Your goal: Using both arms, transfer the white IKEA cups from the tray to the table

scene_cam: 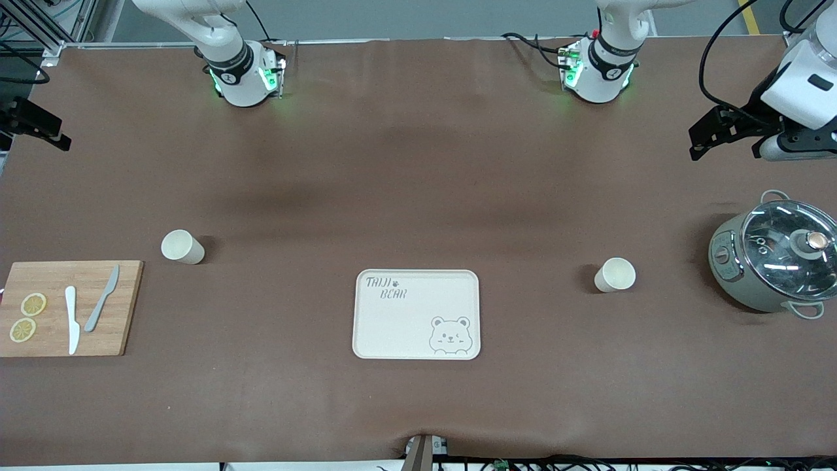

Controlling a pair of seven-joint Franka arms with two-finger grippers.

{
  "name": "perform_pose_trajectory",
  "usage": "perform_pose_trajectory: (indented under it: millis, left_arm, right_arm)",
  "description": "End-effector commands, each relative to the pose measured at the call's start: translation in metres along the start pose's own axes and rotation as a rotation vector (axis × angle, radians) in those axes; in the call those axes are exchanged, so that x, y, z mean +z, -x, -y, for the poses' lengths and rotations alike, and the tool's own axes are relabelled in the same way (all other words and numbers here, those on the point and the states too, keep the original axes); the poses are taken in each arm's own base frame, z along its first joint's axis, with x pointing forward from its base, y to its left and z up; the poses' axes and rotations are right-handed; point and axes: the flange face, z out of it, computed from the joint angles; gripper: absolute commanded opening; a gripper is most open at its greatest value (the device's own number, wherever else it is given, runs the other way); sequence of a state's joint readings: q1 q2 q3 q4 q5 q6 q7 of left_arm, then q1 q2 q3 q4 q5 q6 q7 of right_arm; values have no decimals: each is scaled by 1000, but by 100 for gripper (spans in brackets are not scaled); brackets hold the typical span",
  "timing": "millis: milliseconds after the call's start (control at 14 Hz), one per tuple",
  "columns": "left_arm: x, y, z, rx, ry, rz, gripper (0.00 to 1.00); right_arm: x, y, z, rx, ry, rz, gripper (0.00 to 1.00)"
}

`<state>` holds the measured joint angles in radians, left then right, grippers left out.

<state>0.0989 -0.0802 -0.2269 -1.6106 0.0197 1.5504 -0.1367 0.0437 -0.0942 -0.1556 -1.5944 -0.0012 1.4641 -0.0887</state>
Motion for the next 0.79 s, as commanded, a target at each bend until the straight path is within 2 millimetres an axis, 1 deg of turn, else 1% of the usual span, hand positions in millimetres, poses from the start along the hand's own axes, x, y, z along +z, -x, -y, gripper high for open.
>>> perform_pose_trajectory:
  millis: [0,71,429,714]
  left_arm:
    - [1,0,-2,-2,15,-5,100]
    - [0,0,-2,0,9,-8,100]
    - [-17,-7,4,-4,5,-46,100]
    - [-16,-8,5,2,-2,-41,100]
  right_arm:
    - [-1,9,-4,5,-18,-2,100]
    - [-1,9,-4,5,-19,-3,100]
    - [0,8,-3,4,-19,-2,100]
    - [-6,2,-4,3,-12,-16,100]
